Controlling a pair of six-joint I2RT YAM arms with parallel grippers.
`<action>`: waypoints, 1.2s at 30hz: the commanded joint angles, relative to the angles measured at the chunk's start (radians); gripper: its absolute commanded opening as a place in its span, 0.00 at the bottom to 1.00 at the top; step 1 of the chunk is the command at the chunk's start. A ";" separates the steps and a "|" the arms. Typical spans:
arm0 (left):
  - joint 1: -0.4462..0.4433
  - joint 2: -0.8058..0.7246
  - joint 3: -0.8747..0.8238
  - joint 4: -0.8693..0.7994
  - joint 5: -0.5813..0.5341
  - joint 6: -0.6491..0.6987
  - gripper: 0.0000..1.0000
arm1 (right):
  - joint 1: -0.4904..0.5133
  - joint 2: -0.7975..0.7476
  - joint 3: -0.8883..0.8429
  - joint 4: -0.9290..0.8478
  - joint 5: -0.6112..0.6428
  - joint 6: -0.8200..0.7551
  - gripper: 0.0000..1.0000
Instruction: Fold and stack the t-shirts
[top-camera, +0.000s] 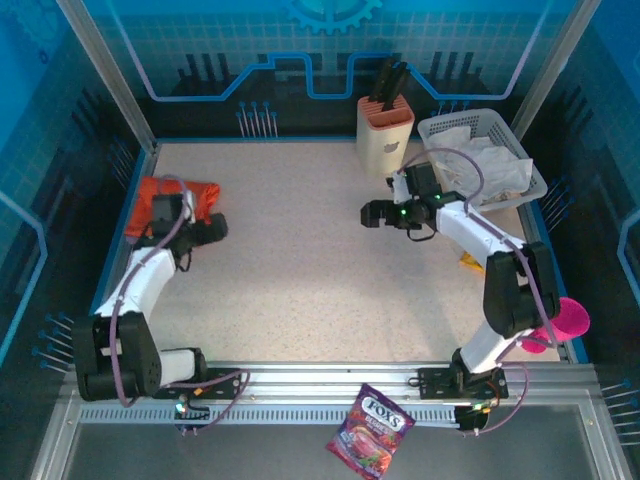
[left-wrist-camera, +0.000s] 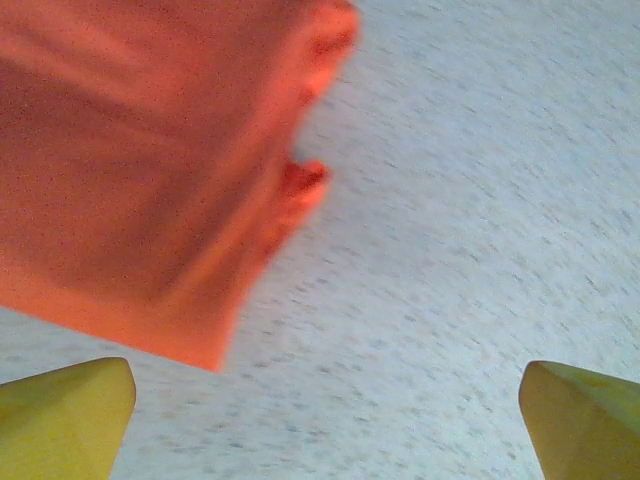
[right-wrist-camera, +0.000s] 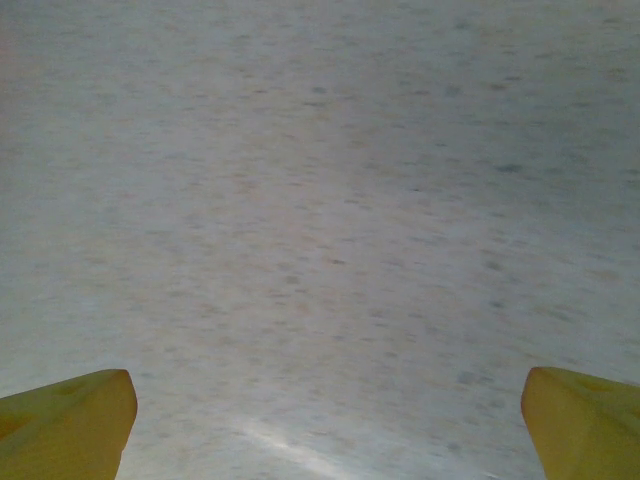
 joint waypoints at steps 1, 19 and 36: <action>-0.026 -0.074 -0.077 0.211 -0.032 -0.020 0.99 | -0.009 -0.067 -0.070 0.146 0.183 -0.072 1.00; -0.068 0.043 -0.412 0.959 -0.002 0.041 0.99 | -0.096 -0.224 -0.425 0.662 0.275 -0.165 1.00; -0.118 0.300 -0.385 1.156 -0.083 0.078 0.99 | -0.134 -0.309 -0.746 1.047 0.376 -0.289 1.00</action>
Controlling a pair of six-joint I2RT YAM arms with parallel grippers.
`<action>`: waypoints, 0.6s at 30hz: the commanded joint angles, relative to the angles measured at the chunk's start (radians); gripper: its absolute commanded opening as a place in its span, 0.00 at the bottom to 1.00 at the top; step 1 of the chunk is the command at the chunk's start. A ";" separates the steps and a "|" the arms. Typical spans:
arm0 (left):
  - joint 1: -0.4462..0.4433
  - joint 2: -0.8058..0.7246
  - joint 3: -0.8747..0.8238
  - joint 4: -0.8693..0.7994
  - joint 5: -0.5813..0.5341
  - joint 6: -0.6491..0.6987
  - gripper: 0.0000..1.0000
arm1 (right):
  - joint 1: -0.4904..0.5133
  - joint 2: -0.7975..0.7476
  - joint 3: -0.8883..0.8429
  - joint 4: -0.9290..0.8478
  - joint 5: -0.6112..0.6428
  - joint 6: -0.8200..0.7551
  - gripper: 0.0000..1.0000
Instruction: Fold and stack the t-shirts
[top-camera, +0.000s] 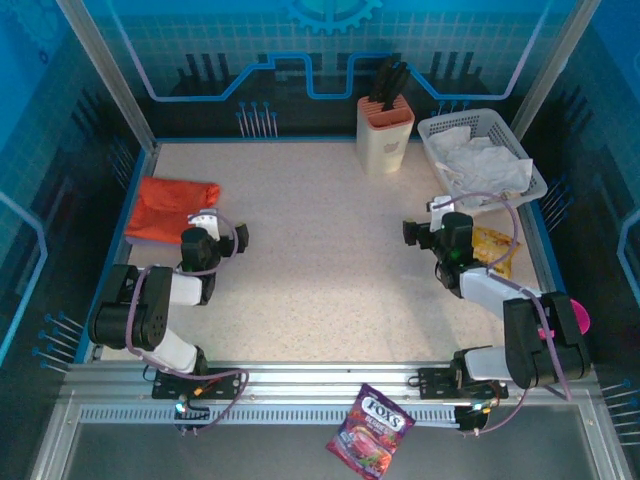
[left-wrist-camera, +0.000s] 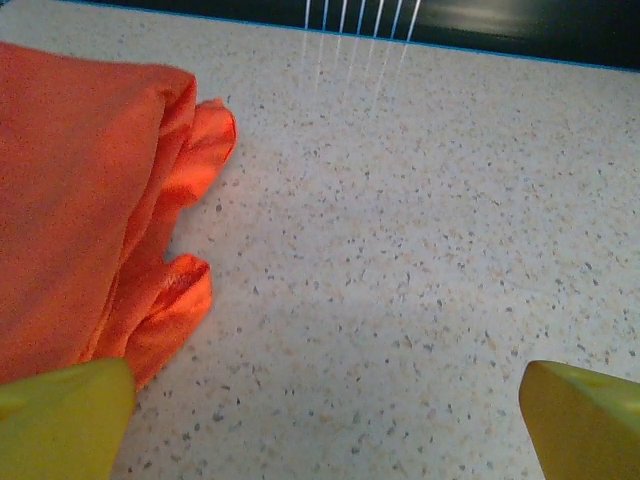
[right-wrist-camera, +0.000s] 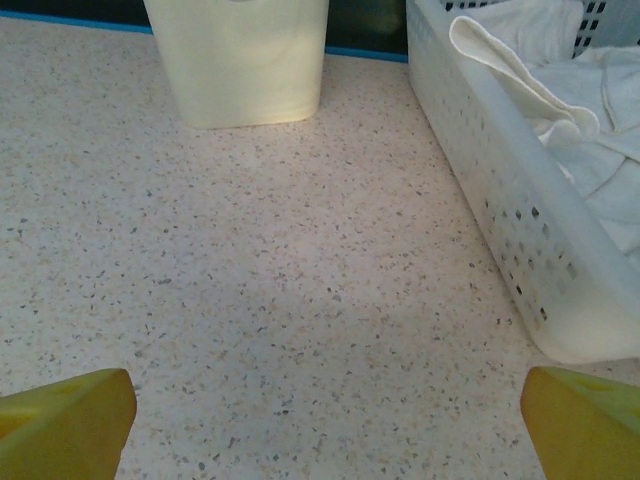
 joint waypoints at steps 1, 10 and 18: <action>-0.008 -0.003 0.013 0.030 -0.022 0.021 0.99 | -0.002 -0.015 -0.107 0.213 0.023 -0.019 1.00; -0.009 -0.001 0.030 0.002 0.043 0.046 0.99 | -0.050 0.185 -0.103 0.403 -0.027 -0.024 1.00; -0.009 -0.001 0.030 0.002 0.044 0.046 0.99 | -0.077 0.197 -0.074 0.373 -0.125 -0.037 1.00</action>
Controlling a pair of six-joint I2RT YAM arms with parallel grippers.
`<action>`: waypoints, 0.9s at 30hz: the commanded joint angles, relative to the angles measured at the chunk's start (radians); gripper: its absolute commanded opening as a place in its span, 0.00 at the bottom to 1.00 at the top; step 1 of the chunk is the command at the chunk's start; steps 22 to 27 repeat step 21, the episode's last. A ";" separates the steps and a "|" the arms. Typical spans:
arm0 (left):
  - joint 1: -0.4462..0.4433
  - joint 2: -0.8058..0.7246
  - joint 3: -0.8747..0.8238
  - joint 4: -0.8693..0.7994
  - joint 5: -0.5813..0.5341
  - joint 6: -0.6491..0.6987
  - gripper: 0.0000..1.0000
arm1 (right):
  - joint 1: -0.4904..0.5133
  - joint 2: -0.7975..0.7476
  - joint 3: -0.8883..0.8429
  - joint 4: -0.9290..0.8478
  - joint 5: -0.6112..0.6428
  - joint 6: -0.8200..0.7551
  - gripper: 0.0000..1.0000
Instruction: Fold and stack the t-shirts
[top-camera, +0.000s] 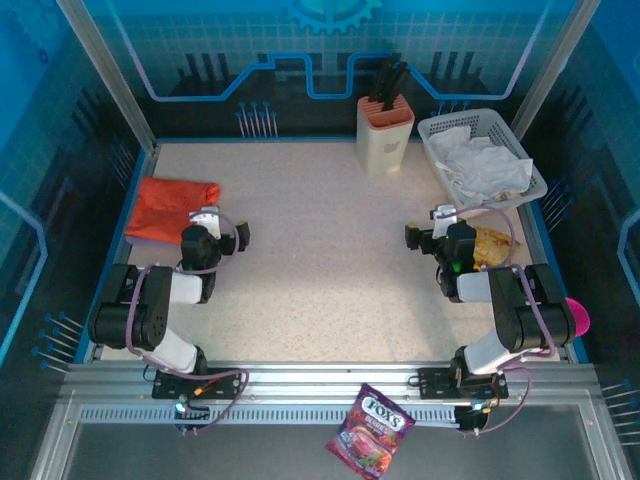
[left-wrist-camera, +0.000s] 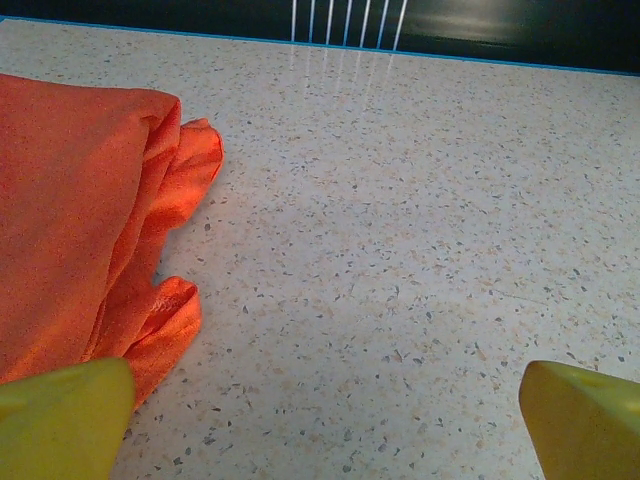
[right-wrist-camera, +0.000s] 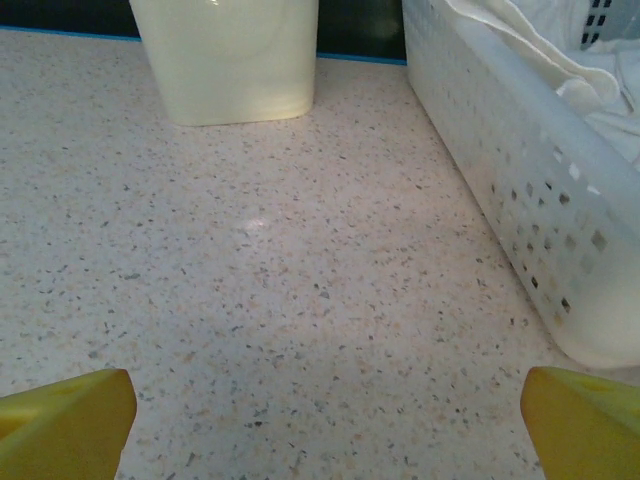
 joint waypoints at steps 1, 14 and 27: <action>-0.007 0.000 0.018 0.007 0.023 0.020 0.99 | -0.006 -0.001 0.012 0.022 -0.026 -0.017 1.00; -0.007 -0.001 0.017 0.007 0.023 0.020 0.99 | -0.008 -0.001 0.018 0.008 -0.069 -0.028 1.00; -0.007 -0.001 0.018 0.007 0.022 0.020 0.99 | -0.006 -0.001 0.017 0.009 -0.066 -0.031 1.00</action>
